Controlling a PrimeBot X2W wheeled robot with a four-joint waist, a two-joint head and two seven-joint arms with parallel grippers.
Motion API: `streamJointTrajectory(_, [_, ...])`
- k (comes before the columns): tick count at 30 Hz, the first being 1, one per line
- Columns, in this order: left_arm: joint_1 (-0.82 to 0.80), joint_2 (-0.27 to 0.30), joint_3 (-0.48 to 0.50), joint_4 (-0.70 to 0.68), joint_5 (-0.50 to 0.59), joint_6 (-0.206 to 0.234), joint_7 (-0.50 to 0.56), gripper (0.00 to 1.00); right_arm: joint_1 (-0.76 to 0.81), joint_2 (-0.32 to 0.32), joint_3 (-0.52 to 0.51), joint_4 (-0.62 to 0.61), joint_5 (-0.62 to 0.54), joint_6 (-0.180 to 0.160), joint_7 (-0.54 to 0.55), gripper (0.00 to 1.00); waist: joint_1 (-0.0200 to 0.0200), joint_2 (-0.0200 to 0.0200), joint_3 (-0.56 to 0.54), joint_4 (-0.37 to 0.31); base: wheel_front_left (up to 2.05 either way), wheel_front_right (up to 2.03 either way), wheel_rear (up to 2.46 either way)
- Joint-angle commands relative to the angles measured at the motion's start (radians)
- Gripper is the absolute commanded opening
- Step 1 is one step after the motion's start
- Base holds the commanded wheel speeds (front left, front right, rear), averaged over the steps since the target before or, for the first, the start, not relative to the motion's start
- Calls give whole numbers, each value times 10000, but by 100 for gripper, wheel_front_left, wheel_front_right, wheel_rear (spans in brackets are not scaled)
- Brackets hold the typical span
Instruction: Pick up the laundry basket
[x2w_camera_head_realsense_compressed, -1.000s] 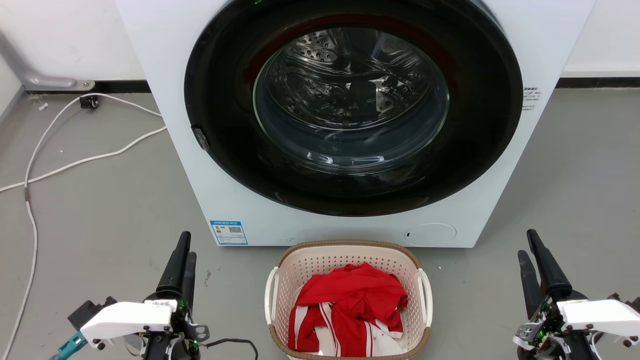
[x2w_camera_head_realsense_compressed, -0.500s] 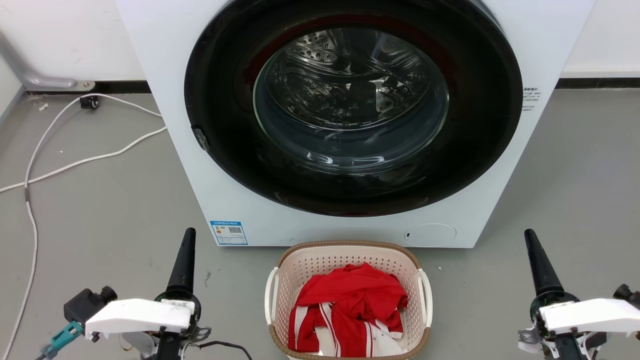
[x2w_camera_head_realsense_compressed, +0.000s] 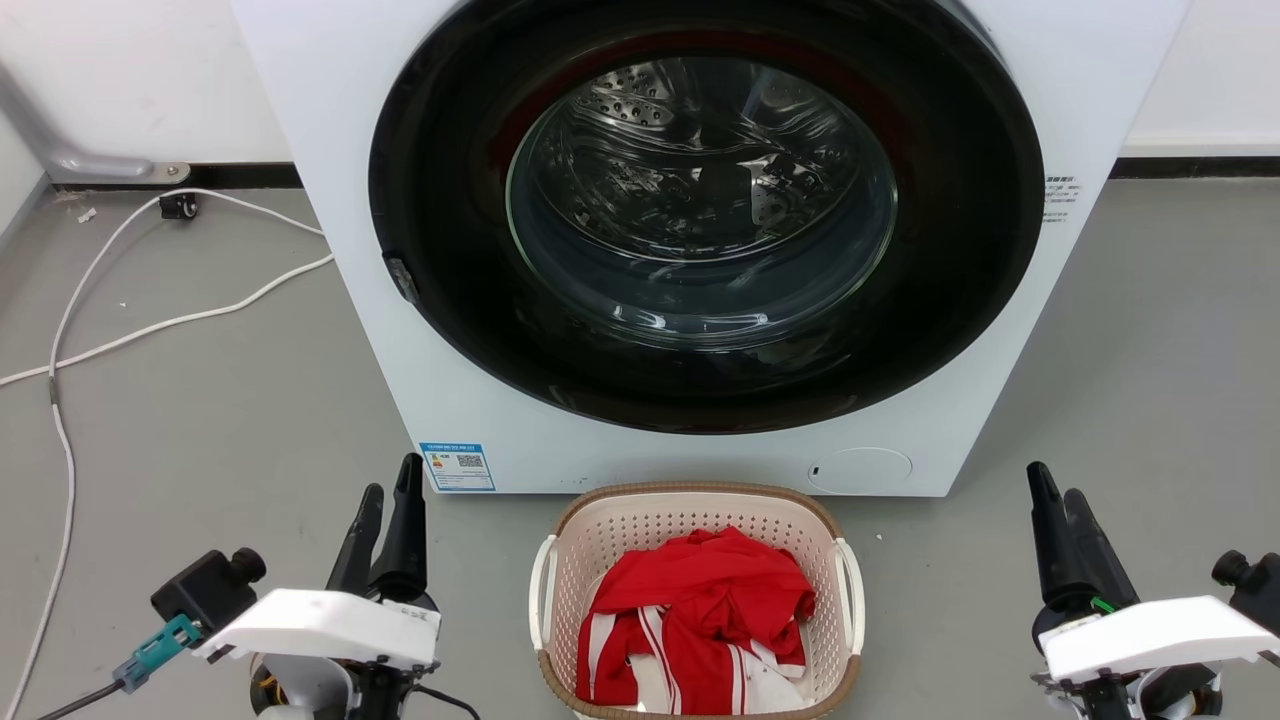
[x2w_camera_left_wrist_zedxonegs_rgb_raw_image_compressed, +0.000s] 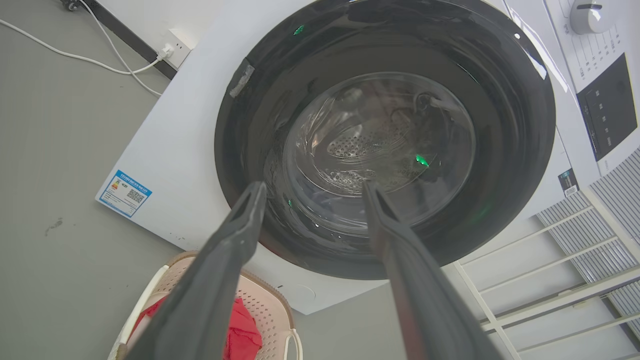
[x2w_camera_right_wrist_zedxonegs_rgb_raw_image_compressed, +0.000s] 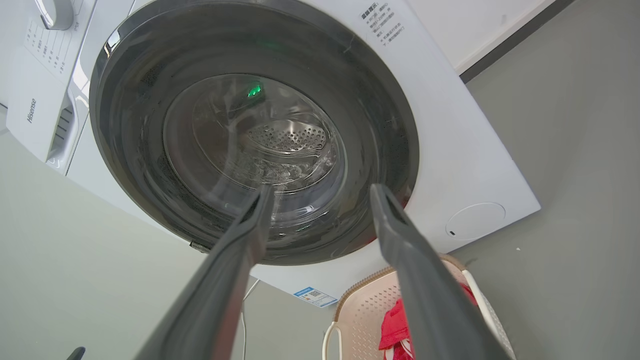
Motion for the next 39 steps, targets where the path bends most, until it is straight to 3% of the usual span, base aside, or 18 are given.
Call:
streamJointTrajectory(1, [-71,16,-69,-132,525,38,-129,100,43,-11,30,-237,-558,1,-72,100,-1,-1,3,3,0,0,0])
streamJointTrajectory(13, [-41,13,-249,-102,2457,140,-559,100,217,-3,91,-606,-2671,2,-132,100,-1,-1,18,-5,0,0,0])
streamJointTrajectory(39, [18,7,-636,2,5320,505,-1252,100,666,12,154,-1264,-5808,2,-312,100,-1,-1,-11,-13,0,0,0])
